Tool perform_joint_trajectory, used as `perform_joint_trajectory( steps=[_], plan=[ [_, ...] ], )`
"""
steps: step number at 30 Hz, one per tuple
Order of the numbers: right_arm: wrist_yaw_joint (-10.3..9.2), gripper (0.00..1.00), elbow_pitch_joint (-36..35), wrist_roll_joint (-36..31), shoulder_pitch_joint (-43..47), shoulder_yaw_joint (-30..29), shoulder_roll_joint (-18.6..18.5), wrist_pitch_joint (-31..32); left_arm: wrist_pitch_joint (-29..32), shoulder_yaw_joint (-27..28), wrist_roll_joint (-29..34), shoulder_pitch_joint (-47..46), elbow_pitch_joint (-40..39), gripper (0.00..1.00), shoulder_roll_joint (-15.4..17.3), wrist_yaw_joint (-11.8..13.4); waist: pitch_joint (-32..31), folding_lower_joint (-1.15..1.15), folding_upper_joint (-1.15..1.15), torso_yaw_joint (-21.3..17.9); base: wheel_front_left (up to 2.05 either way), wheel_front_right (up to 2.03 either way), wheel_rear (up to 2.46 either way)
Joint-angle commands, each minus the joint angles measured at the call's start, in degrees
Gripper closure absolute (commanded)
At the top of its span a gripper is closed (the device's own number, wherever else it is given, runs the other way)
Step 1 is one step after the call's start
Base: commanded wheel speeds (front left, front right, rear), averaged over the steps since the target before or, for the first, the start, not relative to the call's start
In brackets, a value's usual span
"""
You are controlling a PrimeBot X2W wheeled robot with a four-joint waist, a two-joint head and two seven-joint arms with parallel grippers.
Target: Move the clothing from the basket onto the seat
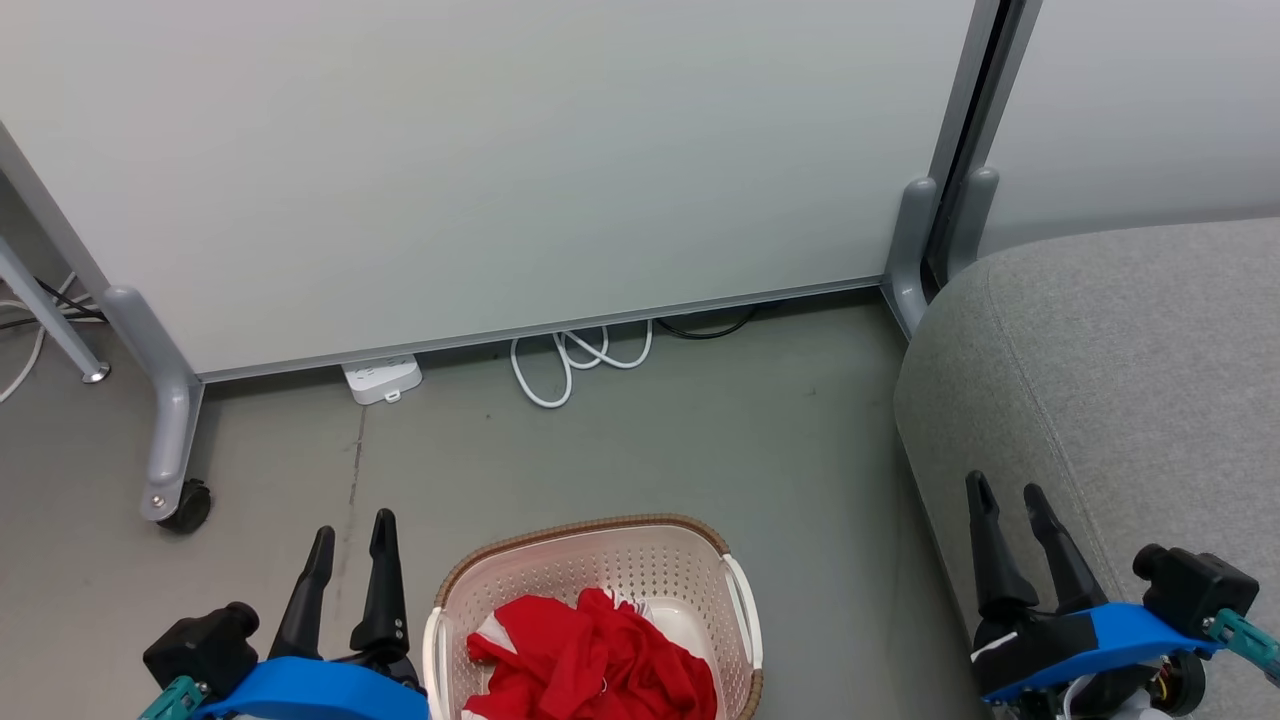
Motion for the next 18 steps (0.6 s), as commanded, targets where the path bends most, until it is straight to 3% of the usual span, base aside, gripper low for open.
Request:
perform_joint_trajectory(
  steps=[1,18],
  plan=[
    [0.01,0.00,-0.8,-1.6,0.2,0.1,-0.2,-0.4,-0.6,-0.1,1.5,-1.1,-0.3,0.00,0.4,0.4,0.0,0.00,0.00,0.0,0.00,0.00,0.00],
    [0.02,0.00,-1.4,-10.6,0.6,0.4,-0.2,-2.1,-2.9,-0.3,9.2,-1.2,-0.1,0.00,0.5,1.4,0.3,0.00,0.00,-0.1,0.00,0.00,0.00]
  ],
)
